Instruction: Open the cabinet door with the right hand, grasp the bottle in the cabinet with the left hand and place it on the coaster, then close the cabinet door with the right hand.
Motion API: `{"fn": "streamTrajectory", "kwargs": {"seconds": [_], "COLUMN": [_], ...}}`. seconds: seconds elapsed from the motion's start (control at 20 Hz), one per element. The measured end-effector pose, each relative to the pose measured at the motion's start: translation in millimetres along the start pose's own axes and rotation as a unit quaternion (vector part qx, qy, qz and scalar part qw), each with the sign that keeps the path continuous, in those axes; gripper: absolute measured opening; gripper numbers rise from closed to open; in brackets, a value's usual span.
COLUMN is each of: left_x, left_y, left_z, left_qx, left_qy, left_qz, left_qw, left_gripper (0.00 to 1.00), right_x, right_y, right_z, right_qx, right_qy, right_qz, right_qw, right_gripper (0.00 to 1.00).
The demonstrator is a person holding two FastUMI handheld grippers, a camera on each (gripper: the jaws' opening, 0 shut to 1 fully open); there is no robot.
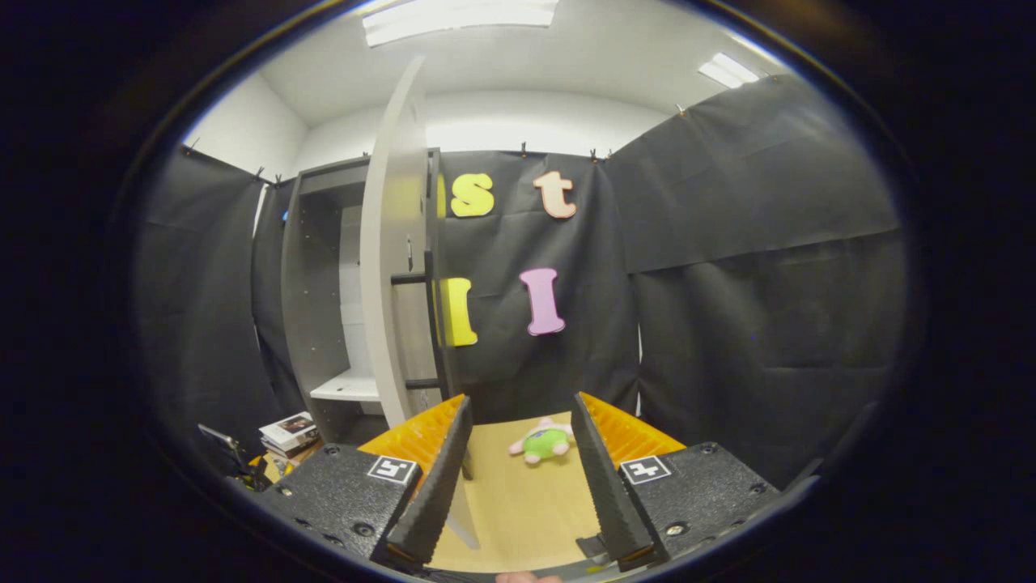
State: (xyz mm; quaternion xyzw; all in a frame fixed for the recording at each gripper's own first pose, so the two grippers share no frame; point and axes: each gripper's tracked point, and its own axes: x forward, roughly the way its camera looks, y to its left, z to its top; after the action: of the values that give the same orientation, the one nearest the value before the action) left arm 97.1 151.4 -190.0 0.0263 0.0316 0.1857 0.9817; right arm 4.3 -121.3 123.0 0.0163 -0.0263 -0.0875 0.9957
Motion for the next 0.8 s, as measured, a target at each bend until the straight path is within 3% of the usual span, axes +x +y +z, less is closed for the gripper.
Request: {"fn": "streamTrajectory", "kwargs": {"seconds": [0.2,0.35,0.5,0.65,0.7,0.8], "left_x": [-11.5,-30.0,-47.4,-61.6,-67.0,-76.2], "left_y": [-5.1,-20.4,-24.4,-29.9,-31.5,-34.5], "left_z": [52.7,84.9,115.9,136.1,140.8,148.3], "left_qx": [0.003,-0.007,-0.020,-0.011,-0.007,0.000], "left_qy": [-0.014,-0.006,-0.008,0.000,0.002,0.003], "left_qz": [-0.022,-0.060,-0.079,-0.097,-0.101,-0.112], "left_qw": [1.000,0.998,0.997,0.995,0.995,0.994], "left_gripper": [0.97,0.97,0.97,1.00,0.97,0.97], "right_x": [11.3,25.6,39.5,56.1,61.2,72.1], "right_y": [-1.0,1.5,-3.8,9.7,13.5,13.0], "right_z": [-1.0,-4.5,-6.1,5.5,8.9,13.9], "right_qx": [0.006,0.003,-0.004,-0.007,-0.005,-0.004], "right_qy": [-0.004,-0.002,0.005,-0.003,-0.006,-0.014], "right_qz": [0.010,0.020,0.010,0.029,0.033,0.027], "right_qw": [1.000,1.000,1.000,1.000,0.999,1.000], "right_gripper": [0.77,0.77,0.77,0.77,0.78,0.77]}}
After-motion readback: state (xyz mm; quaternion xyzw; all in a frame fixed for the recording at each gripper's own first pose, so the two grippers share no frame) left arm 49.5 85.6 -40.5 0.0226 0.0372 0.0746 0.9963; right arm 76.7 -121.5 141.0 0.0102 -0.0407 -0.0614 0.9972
